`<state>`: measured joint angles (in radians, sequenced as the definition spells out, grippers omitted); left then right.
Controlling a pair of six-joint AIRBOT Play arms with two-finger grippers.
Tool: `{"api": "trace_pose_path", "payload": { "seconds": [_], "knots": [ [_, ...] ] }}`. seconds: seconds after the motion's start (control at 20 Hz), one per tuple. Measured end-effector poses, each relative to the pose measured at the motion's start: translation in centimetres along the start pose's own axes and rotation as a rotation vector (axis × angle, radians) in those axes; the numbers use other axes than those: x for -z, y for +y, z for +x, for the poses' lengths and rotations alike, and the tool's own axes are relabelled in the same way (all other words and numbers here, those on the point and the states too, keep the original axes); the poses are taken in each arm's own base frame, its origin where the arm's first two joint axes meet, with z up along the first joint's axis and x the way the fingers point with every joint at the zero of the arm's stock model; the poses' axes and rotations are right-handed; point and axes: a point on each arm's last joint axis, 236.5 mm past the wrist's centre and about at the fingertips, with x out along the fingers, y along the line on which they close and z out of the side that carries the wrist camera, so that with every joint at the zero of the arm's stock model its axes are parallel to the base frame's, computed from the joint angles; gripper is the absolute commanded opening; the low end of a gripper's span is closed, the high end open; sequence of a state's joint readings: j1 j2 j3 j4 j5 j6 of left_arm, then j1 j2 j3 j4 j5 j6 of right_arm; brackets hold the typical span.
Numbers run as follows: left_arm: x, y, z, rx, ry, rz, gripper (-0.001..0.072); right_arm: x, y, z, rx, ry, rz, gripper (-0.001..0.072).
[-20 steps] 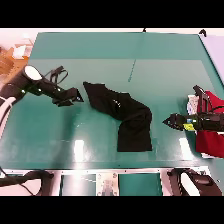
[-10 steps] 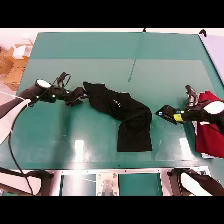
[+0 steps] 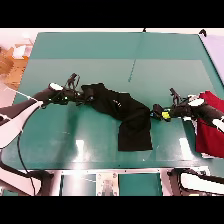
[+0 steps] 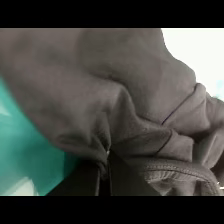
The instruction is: Fold the shirts.
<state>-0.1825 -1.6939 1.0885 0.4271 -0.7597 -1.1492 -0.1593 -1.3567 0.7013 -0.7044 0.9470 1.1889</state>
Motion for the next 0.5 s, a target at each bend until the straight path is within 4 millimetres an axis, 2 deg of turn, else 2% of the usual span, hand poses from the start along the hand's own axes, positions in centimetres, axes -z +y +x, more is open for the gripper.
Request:
{"api": "trace_pose_path", "payload": {
  "seconds": [0.1, 0.25, 0.35, 0.4, 0.5],
  "knots": [
    [-0.9, -1.5, -0.7, 0.035, 0.001, 0.021, 0.0026, -0.8, 1.1, -0.3, -0.028, -0.006, -0.033, 0.0014],
    [-3.6, -6.0, -4.3, 0.114, -0.024, 0.116, 0.0026, -3.5, 4.0, -2.7, -0.084, -0.040, -0.108, 0.0014],
    [-6.0, -10.1, -8.8, 0.149, -0.085, 0.223, 0.0026, -5.8, 7.0, -6.0, -0.126, -0.087, -0.183, 0.0014],
    [-7.2, -12.7, -11.8, 0.164, -0.136, 0.289, 0.0026, -7.1, 8.7, -8.2, -0.142, -0.129, -0.225, 0.0014],
    [-8.6, -17.8, -18.3, 0.176, -0.247, 0.436, 0.0026, -9.5, 12.8, -13.9, -0.167, -0.246, -0.324, 0.0014]
  ]
}}
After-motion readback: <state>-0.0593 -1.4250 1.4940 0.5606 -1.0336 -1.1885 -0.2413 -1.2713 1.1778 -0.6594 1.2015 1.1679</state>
